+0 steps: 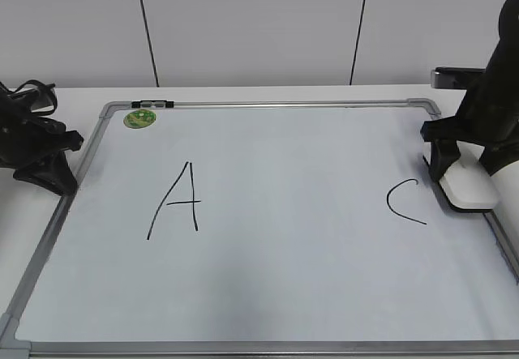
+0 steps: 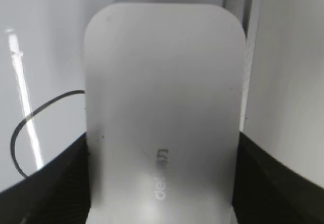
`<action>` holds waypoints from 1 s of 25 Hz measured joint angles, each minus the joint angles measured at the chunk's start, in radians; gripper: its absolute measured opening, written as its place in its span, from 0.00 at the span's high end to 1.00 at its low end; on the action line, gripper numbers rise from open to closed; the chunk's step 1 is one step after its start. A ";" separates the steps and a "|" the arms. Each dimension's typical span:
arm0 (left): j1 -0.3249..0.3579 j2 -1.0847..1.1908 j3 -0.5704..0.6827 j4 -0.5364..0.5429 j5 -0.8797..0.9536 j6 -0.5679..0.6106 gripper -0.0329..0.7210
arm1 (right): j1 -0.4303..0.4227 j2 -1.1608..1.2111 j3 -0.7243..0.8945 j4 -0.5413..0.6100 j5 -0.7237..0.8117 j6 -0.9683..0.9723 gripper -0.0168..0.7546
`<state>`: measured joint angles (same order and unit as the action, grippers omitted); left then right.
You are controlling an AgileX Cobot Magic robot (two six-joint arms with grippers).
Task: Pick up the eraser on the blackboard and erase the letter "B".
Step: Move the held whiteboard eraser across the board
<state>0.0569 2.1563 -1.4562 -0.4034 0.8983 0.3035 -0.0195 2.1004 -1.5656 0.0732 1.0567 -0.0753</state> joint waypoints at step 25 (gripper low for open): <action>0.000 0.000 0.000 0.000 0.000 0.000 0.91 | 0.000 0.023 0.000 -0.012 -0.024 -0.002 0.28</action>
<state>0.0569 2.1563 -1.4562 -0.4034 0.8983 0.3035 -0.0195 2.1231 -1.5656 0.0617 1.0330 -0.0772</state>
